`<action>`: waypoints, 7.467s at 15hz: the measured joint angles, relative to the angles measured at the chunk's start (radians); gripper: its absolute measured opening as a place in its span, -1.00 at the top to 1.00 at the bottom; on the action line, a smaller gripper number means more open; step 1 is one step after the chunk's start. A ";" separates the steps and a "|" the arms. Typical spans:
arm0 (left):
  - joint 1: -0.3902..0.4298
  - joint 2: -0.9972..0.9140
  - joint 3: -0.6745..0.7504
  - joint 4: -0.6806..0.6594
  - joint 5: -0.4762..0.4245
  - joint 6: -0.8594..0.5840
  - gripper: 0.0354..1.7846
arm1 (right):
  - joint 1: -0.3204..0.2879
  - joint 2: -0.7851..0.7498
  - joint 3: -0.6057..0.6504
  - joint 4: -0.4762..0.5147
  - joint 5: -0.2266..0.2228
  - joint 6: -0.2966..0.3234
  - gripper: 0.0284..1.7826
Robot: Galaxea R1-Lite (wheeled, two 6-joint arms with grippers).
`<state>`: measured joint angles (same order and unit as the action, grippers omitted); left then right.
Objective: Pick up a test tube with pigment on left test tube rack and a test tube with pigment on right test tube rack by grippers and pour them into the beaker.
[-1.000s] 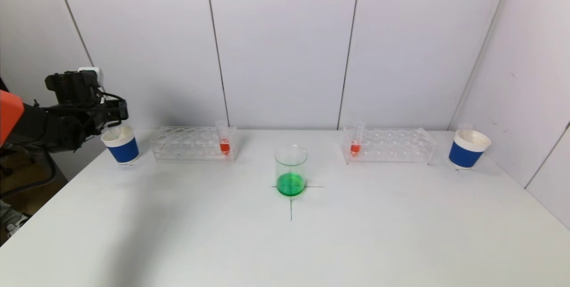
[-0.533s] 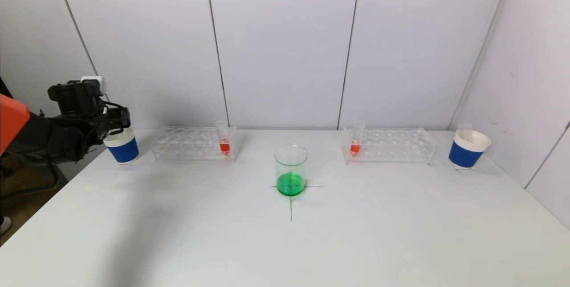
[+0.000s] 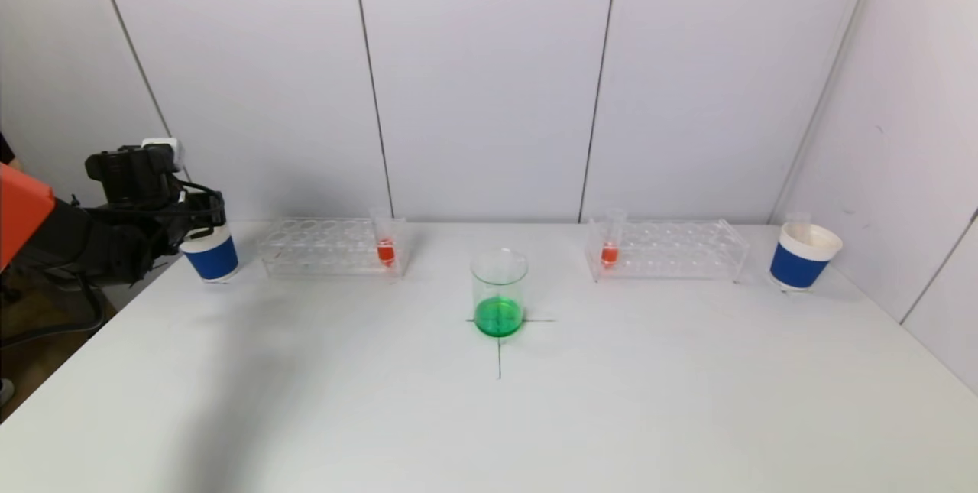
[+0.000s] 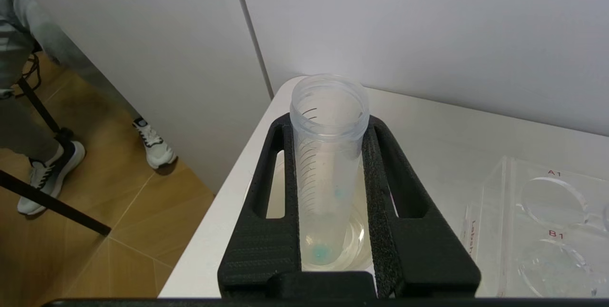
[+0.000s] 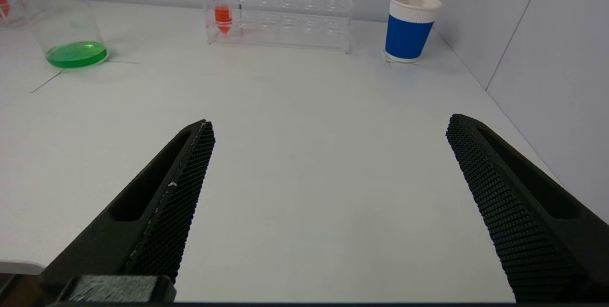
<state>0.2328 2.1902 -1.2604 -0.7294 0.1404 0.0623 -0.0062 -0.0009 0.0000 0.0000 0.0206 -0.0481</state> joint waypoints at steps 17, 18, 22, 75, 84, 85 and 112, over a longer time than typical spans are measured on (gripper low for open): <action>0.000 0.000 0.003 -0.015 0.001 0.000 0.11 | 0.000 0.000 0.000 0.000 0.000 0.000 -0.99; 0.000 0.000 0.004 -0.015 0.001 0.001 -0.08 | 0.000 0.000 0.000 0.000 0.000 0.000 -0.99; 0.001 0.000 0.009 -0.015 0.001 0.000 -0.75 | 0.000 0.000 0.000 0.000 0.000 0.000 -0.99; -0.236 -2.191 1.258 0.730 -0.142 -0.066 -0.98 | 0.000 0.000 0.000 0.000 0.000 0.000 -0.99; -0.236 -2.191 1.259 0.728 -0.140 -0.065 -0.98 | 0.000 0.000 0.000 0.000 0.000 0.000 -0.99; -0.236 -2.191 1.259 0.727 -0.140 -0.065 -0.98 | 0.000 0.000 0.000 0.000 0.000 0.000 -0.99; -0.236 -2.191 1.259 0.727 -0.141 -0.065 -0.98 | 0.000 0.000 0.000 0.000 -0.001 0.013 -0.99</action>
<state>-0.0032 -0.0004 -0.0017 -0.0023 -0.0004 -0.0028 -0.0062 -0.0009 0.0000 0.0000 0.0196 -0.0349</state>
